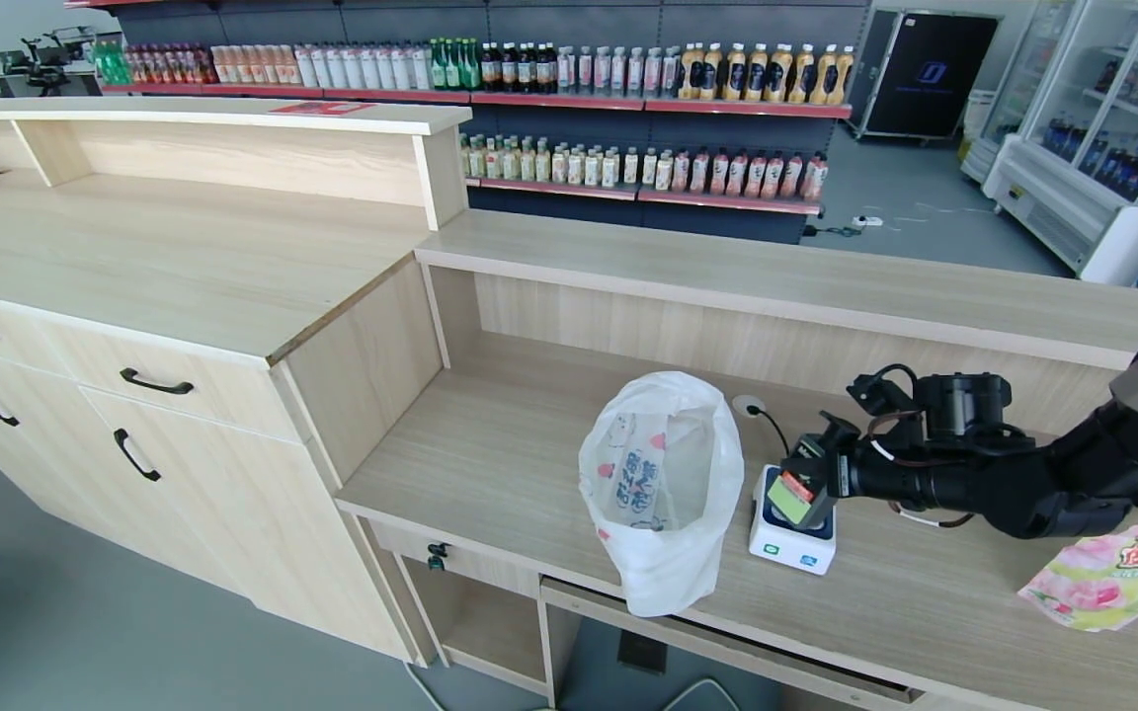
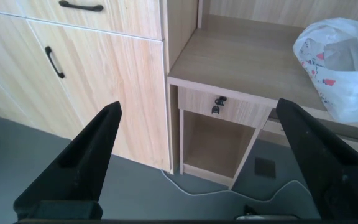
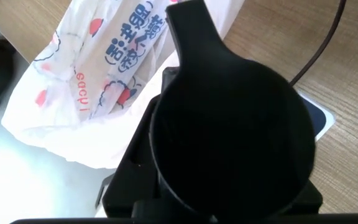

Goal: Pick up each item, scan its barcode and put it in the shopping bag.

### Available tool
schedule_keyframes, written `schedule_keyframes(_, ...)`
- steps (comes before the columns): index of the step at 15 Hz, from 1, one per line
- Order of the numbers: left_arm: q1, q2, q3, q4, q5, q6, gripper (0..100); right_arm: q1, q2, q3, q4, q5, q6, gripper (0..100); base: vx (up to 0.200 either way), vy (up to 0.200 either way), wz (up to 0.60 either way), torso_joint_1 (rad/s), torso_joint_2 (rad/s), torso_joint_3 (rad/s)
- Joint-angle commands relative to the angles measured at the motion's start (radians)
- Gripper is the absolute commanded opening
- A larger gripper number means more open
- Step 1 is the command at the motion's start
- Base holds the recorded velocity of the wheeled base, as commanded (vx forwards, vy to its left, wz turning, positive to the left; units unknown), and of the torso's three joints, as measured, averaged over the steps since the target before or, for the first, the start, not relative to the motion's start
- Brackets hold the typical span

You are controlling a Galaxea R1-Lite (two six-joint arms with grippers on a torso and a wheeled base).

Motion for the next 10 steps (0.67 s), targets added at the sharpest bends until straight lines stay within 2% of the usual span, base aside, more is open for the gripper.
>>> schedule_keyframes(1,0.000,0.000,0.000,0.000,0.000,0.000,100,-0.014,-0.064,0.002,-0.015,-0.001,0.006,0,0.000,0.000,0.00,0.000,0.00,0.000)
schedule_keyframes(3,0.000,0.000,0.000,0.000,0.000,0.000,100,-0.048,-0.270,0.063,-0.009,-0.048,-0.021,0,0.000,0.000,0.00,0.000,0.00,0.000)
schedule_keyframes(4,0.000,0.000,0.000,0.000,0.000,0.000,100,-0.088,-0.363,0.109,-0.009,-0.090,-0.104,0,0.000,0.000,0.00,0.000,0.00,0.000)
schedule_keyframes(6,0.000,0.000,0.000,0.000,0.000,0.000,100,-0.241,-0.529,0.244,-0.010,-0.157,-0.462,0,0.000,0.000,0.00,0.000,0.00,0.000)
schedule_keyframes(8,0.000,0.000,0.000,0.000,0.000,0.000,100,-0.361,-0.630,0.344,-0.021,-0.154,-0.693,0,0.000,0.000,0.00,0.000,0.00,0.000)
schedule_keyframes(9,0.000,0.000,0.000,0.000,0.000,0.000,100,-0.377,-0.656,0.364,-0.025,-0.150,-0.704,0,0.000,0.000,0.00,0.000,0.00,0.000)
schedule_keyframes(10,0.000,0.000,0.000,0.000,0.000,0.000,100,-0.374,-0.667,0.361,-0.025,-0.137,-0.687,0,0.000,0.000,0.60,0.007,0.00,-0.002)
